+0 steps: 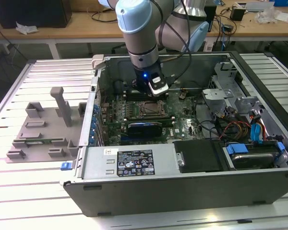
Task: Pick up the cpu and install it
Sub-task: 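Install the first cpu locking lever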
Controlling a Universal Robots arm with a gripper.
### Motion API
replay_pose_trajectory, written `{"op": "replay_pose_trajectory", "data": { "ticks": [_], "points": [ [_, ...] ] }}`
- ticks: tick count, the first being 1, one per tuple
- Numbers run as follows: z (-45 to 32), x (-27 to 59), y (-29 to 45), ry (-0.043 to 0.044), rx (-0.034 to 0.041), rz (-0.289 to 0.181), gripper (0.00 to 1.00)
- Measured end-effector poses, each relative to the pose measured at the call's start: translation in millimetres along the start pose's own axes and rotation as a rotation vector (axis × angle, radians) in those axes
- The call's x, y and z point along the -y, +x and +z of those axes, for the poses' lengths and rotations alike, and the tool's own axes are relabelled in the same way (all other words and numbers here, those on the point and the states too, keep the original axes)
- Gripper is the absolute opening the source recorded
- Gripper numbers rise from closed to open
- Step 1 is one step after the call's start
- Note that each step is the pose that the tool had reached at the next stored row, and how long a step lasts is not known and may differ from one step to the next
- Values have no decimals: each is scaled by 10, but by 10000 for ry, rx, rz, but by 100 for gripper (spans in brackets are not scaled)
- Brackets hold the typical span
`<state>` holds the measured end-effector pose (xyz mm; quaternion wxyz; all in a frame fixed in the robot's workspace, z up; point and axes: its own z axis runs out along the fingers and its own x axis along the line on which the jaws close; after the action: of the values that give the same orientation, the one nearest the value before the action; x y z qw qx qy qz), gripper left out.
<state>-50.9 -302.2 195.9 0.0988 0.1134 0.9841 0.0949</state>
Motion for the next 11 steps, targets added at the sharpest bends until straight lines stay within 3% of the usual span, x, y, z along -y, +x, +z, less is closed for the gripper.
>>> {"op": "replay_pose_trajectory", "data": {
  "ticks": [11],
  "points": [
    [-38,-5,-7,-6,-2,4,11]
  ]
}}
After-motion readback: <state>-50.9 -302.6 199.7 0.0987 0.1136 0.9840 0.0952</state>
